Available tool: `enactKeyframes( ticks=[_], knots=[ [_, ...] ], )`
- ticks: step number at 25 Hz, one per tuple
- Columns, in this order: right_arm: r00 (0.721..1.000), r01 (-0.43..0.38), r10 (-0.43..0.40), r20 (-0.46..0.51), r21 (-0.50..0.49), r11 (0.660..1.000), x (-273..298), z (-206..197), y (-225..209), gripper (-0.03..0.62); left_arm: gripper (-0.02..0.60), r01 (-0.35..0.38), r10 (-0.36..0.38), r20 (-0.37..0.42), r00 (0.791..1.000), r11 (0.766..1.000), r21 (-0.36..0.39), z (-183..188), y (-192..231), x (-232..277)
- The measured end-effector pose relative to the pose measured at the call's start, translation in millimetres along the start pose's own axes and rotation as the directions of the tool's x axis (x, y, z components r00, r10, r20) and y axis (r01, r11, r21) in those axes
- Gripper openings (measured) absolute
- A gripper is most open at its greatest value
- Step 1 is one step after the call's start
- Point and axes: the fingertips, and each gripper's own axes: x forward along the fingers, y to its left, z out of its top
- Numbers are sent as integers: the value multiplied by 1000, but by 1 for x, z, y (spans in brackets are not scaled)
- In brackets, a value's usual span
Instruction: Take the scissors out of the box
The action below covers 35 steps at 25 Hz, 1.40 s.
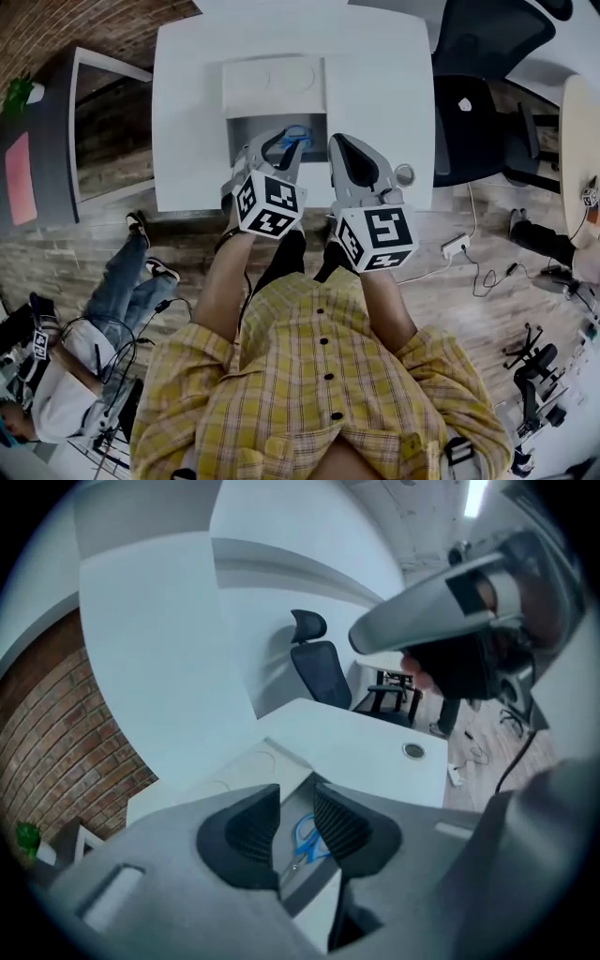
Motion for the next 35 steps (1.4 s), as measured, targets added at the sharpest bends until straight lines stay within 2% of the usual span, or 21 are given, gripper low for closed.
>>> enactKeyframes(
  ticks=[3, 10, 13, 18, 22, 27, 35],
  knots=[
    [1000, 3, -3, -4, 7, 1000, 5, -2, -6, 5, 110, 44, -39, -65, 997, 996, 84, -12, -5, 17],
    [1000, 2, -2, -27, 17, 1000, 12, -10, -11, 5, 128, 147, -117, -148, 982, 967, 206, -28, -15, 45],
    [1000, 4, -3, -31, 17, 1000, 14, -9, -13, 5, 127, 198, -144, -203, 969, 939, 280, -37, -19, 56],
    [999, 4, -2, -41, 36, 999, 18, -15, -21, 5, 129, 313, -209, -292, 933, 871, 377, -54, -31, 73],
    [999, 11, -10, -48, 36, 999, 19, -19, -29, 5, 129, 370, -249, -324, 913, 841, 395, -59, -37, 86],
    [999, 16, -14, -52, 29, 999, 27, -22, -30, 5, 129, 443, -286, -388, 876, 796, 412, -84, -40, 111],
    [998, 31, -29, -59, 42, 999, 25, -18, -40, 5, 117, 502, -316, -449, 836, 770, 392, -94, -47, 125]
  ],
)
